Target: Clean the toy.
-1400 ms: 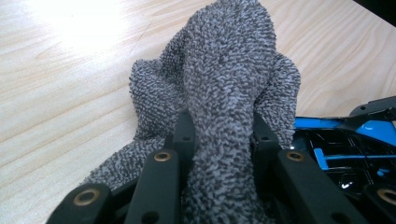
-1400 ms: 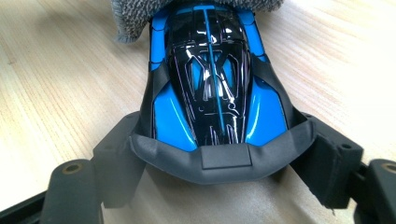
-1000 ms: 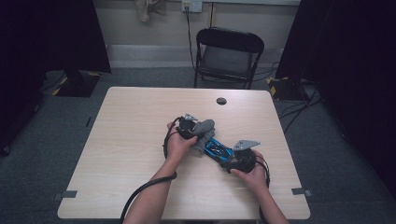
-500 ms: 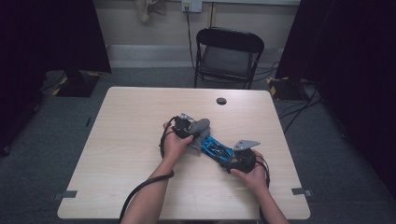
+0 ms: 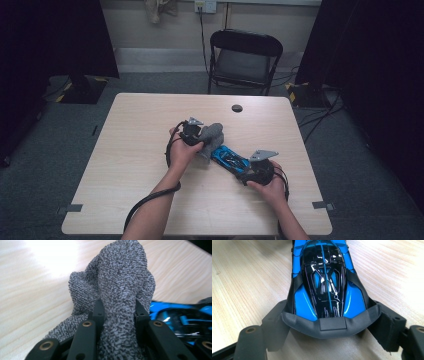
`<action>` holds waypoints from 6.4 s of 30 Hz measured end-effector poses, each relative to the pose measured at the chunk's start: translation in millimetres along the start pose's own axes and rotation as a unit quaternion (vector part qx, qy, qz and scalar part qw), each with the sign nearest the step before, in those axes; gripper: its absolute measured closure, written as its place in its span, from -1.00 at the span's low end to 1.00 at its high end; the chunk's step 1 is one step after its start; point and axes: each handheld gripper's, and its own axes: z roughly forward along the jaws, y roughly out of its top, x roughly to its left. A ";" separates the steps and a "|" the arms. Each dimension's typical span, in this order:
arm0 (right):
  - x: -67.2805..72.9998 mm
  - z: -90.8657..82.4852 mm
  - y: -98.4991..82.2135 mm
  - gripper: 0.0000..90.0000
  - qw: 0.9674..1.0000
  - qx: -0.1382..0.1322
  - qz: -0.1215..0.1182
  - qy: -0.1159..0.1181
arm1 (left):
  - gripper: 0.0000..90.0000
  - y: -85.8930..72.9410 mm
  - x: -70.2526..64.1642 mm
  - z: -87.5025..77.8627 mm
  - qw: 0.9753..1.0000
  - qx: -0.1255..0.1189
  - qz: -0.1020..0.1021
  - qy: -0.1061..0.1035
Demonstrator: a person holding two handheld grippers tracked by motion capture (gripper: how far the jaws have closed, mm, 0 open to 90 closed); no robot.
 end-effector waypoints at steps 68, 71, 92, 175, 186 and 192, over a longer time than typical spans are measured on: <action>-0.2 0.0 -0.1 -0.46 1.000 0.000 -0.002 0.000 | 0.57 1.6 -69.8 27.7 0.994 0.030 0.066 -0.082; -0.1 0.0 -0.1 -0.46 1.000 0.000 -0.001 0.000 | 0.57 1.0 -65.1 28.5 0.995 0.028 0.056 -0.079; 0.0 0.0 0.0 -0.46 1.000 0.000 0.000 0.000 | 0.56 -1.6 -36.5 31.3 0.998 0.029 0.039 -0.046; -0.1 -0.2 0.0 -0.48 1.000 0.001 0.001 -0.002 | 0.56 -49.7 9.8 -34.0 0.999 0.042 0.011 0.004; -1.9 -2.3 0.3 -0.52 1.000 0.006 0.006 0.000 | 0.54 -56.7 9.0 -35.0 0.999 0.044 0.010 -0.001; -1.7 -5.1 1.4 -0.53 1.000 0.008 0.003 -0.003 | 0.53 -59.4 11.0 -36.9 0.999 0.041 0.001 -0.001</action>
